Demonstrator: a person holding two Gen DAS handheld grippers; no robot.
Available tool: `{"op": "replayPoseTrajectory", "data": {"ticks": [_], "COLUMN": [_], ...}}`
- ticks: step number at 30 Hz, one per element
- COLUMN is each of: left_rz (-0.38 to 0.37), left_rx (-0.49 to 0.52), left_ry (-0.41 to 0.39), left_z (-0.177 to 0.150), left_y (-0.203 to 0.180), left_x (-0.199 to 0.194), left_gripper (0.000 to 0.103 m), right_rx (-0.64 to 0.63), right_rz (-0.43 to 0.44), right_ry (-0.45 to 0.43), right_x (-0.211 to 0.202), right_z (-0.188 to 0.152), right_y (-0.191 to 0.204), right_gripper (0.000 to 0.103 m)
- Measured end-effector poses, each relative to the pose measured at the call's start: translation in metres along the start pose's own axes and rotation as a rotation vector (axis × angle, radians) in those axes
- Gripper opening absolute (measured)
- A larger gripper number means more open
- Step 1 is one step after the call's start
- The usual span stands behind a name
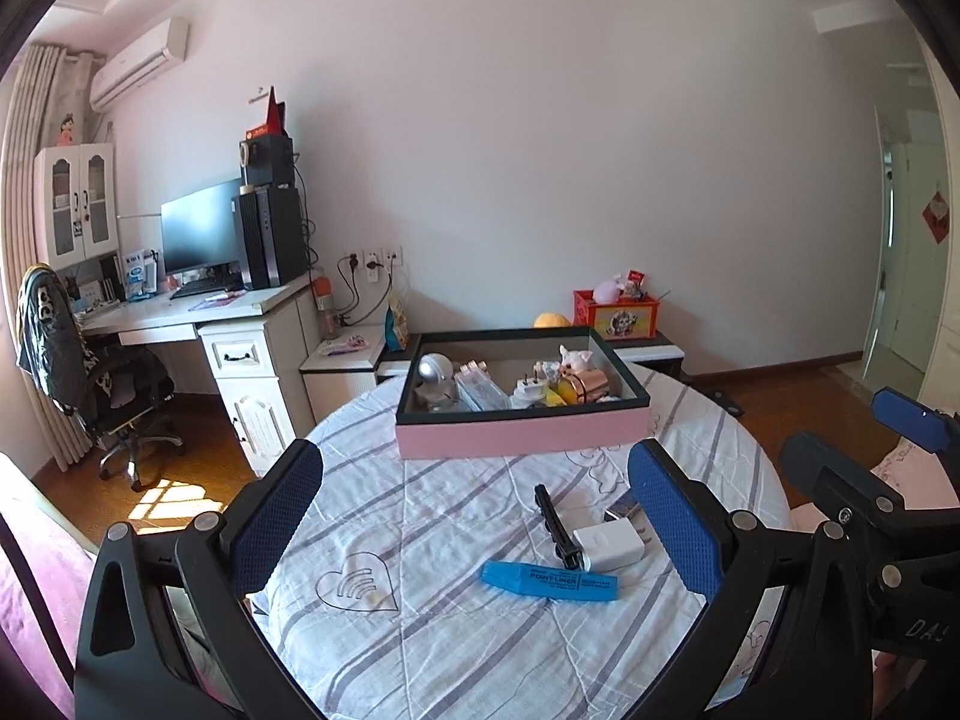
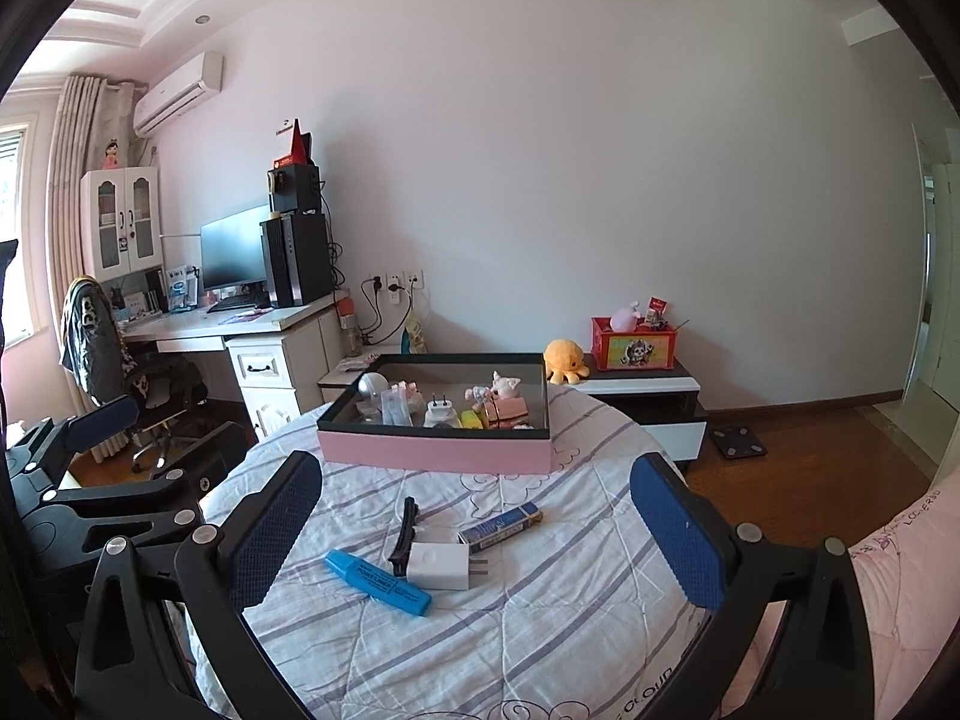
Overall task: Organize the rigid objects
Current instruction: 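Pull both tools back from the pink box, then grasp the blue highlighter with the left tool while the right tool grips the pink box wall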
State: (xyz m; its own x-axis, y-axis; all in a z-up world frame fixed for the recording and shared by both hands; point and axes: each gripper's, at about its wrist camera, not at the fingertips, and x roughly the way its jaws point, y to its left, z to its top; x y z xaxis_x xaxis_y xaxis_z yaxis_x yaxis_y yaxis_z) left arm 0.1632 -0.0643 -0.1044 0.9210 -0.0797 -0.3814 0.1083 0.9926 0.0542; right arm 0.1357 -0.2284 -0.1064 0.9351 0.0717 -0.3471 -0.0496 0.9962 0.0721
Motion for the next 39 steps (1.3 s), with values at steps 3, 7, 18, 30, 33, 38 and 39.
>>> {"op": "replayPoseTrajectory", "data": {"ticks": [3, 7, 18, 30, 33, 38, 39], "left_rz": [-0.024, -0.057, -0.085, 0.018, 0.024, 0.072, 0.086], "left_rx": [0.009, 0.014, 0.018, 0.004, -0.003, -0.059, -0.073], "left_ry": [0.079, 0.176, 0.373, 0.484, 0.483, 0.488, 0.487], "left_z": [-0.012, -0.030, -0.069, -0.103, -0.104, -0.107, -0.107], "left_y": [-0.013, -0.032, -0.068, -0.035, -0.017, 0.024, 0.032], "left_x": [0.025, 0.056, 0.115, 0.143, 0.141, 0.142, 0.143], "left_gripper": [0.103, 0.103, 0.103, 0.103, 0.103, 0.103, 0.103], "right_rx": [0.021, 0.060, 0.137, 0.139, 0.115, 0.057, 0.049], "right_rz": [-0.019, -0.045, -0.075, -0.044, -0.048, -0.058, -0.062], "right_ry": [0.056, 0.115, 0.235, 0.294, 0.296, 0.297, 0.302], "right_x": [0.018, 0.039, 0.085, 0.116, 0.123, 0.146, 0.152], "right_z": [-0.013, -0.031, -0.065, -0.077, -0.072, -0.057, -0.054], "right_y": [-0.016, -0.040, -0.090, -0.095, -0.093, -0.087, -0.086], "right_gripper": [0.103, 0.103, 0.103, 0.103, 0.103, 0.103, 0.103]}}
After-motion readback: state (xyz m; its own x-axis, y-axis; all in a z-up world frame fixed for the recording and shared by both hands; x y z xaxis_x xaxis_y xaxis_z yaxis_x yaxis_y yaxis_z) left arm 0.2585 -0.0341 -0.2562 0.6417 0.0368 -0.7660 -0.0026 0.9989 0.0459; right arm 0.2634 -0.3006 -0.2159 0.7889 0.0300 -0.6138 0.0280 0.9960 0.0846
